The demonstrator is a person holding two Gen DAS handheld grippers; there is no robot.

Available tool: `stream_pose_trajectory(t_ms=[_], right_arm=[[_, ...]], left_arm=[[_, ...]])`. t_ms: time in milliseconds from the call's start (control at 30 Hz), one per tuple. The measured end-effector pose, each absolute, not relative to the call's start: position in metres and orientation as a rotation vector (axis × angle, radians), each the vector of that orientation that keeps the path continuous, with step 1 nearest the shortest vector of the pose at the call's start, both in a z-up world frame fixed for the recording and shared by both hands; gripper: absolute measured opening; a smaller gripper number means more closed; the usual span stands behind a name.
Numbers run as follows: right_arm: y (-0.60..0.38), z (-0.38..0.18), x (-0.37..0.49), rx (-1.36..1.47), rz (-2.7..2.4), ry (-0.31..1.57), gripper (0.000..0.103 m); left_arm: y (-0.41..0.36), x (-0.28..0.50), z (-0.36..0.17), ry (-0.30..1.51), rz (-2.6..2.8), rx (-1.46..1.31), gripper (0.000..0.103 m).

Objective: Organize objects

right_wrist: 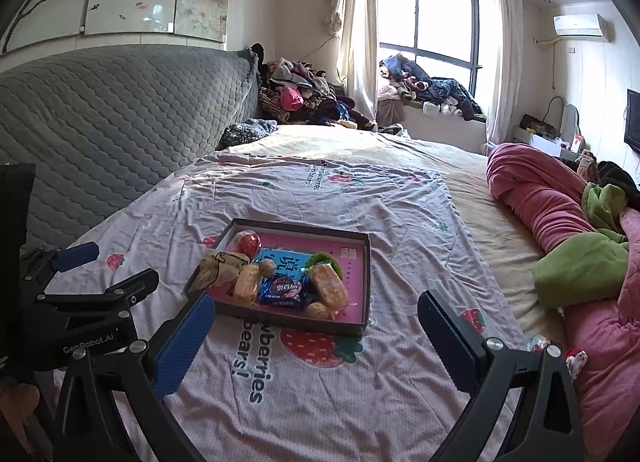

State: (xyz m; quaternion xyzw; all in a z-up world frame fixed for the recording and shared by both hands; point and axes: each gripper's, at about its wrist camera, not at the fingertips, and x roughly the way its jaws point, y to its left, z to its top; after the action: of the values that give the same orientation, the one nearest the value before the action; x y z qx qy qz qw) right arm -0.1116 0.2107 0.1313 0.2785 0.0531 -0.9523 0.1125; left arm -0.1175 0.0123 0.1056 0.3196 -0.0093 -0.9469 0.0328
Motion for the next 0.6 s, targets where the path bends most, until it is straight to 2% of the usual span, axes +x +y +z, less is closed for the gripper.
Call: stream_pose_trajectory(t_ms=[600], right_arm=[[0.214,0.118,-0.079,0.84,-2.786,0.154,0.102]], left_arm=[[0.013,-0.081,0.092,-0.059,-2.913,0.975,0.091]])
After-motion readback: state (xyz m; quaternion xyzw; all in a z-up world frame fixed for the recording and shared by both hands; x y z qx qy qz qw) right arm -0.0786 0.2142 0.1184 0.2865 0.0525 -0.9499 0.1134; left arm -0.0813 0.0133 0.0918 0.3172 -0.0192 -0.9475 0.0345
